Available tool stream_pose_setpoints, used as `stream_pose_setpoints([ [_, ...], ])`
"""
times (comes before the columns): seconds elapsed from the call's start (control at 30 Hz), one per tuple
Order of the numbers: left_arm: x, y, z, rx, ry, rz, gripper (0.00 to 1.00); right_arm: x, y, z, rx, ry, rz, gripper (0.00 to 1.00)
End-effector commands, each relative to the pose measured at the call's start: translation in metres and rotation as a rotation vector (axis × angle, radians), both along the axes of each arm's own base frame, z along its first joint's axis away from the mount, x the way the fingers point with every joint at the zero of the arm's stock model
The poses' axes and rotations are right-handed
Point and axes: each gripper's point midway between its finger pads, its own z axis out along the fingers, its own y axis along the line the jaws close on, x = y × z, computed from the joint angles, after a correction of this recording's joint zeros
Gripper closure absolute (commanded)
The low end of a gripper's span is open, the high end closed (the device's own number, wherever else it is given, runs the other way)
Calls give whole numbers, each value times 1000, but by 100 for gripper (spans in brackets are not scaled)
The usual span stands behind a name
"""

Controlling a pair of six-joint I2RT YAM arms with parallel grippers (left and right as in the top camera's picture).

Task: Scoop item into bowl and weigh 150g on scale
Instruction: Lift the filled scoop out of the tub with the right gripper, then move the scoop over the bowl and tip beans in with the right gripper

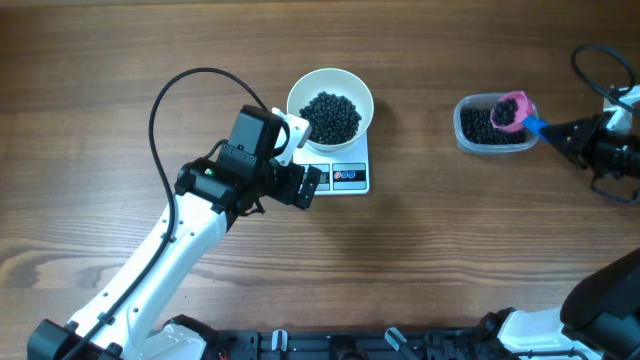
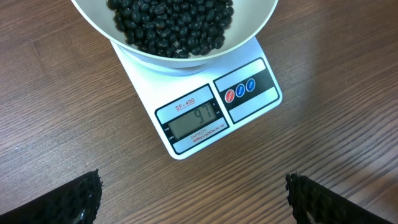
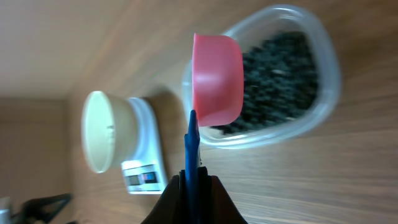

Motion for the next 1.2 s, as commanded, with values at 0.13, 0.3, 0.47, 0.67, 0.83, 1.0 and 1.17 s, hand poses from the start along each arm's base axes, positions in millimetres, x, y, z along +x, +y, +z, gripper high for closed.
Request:
stream_pose_setpoints([
  [0.13,3,-2,9,-18,-23,-9,0,12,39,46,297,-164,81,96],
  [0.3,3,-2,9,-18,-23,-9,0,14,57,48,321,-155,125,96],
  [0.47,3,-2,9,-18,-23,-9,0,21,92,50,330,-144,215,96],
  [0.67,3,-2,9,-18,-23,-9,0,35,157,57,272,-251,431,96],
  [0.83,3,-2,9,-18,-23,-9,0,43,203,50,150,-306,553,96],
  [1.0,3,-2,9,-18,-23,-9,0,48,235,20,-92,-271,607,96],
  [1.17,3,-2,9,-18,-23,-9,0,43,259,4,-286,-321,724,96],
])
